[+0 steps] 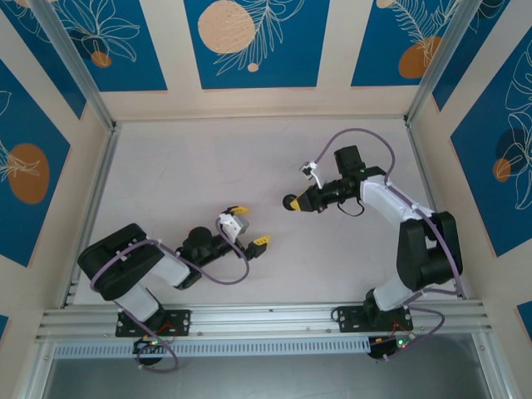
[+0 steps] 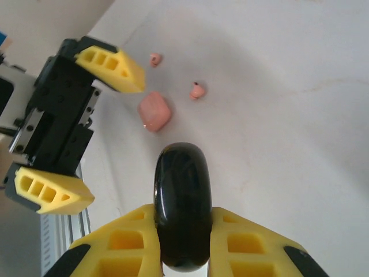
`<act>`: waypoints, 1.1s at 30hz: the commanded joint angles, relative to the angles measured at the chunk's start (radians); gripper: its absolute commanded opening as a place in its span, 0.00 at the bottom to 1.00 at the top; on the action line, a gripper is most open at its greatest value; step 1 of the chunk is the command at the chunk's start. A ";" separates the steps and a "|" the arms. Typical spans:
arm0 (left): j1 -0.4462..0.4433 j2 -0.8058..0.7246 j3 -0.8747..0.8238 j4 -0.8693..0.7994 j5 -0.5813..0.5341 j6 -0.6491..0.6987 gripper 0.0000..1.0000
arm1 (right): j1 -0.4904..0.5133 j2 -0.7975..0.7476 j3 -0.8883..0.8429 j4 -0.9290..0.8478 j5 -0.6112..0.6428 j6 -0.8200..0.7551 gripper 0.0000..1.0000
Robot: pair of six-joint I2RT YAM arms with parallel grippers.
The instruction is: Insert the wireless bluetooth earbuds into the charging case
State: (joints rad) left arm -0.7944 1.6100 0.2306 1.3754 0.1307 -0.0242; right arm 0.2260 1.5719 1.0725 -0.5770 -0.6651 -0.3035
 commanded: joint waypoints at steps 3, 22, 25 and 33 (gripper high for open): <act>-0.004 0.051 -0.010 0.031 -0.156 -0.053 1.00 | -0.033 0.116 0.114 -0.159 0.085 0.091 0.10; -0.005 0.038 -0.033 0.012 -0.286 -0.052 1.00 | -0.107 0.375 0.279 -0.335 0.225 0.137 0.12; -0.004 -0.005 -0.042 -0.033 -0.285 -0.052 1.00 | -0.114 0.396 0.305 -0.373 0.228 0.140 0.12; -0.004 -0.167 0.014 -0.372 -0.297 -0.047 1.00 | -0.120 0.449 0.342 -0.417 0.222 0.144 0.16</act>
State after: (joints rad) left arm -0.7944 1.4906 0.2096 1.1633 -0.1440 -0.0704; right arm 0.1097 1.9991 1.3903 -0.9413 -0.4244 -0.1711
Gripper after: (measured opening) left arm 0.997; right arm 0.181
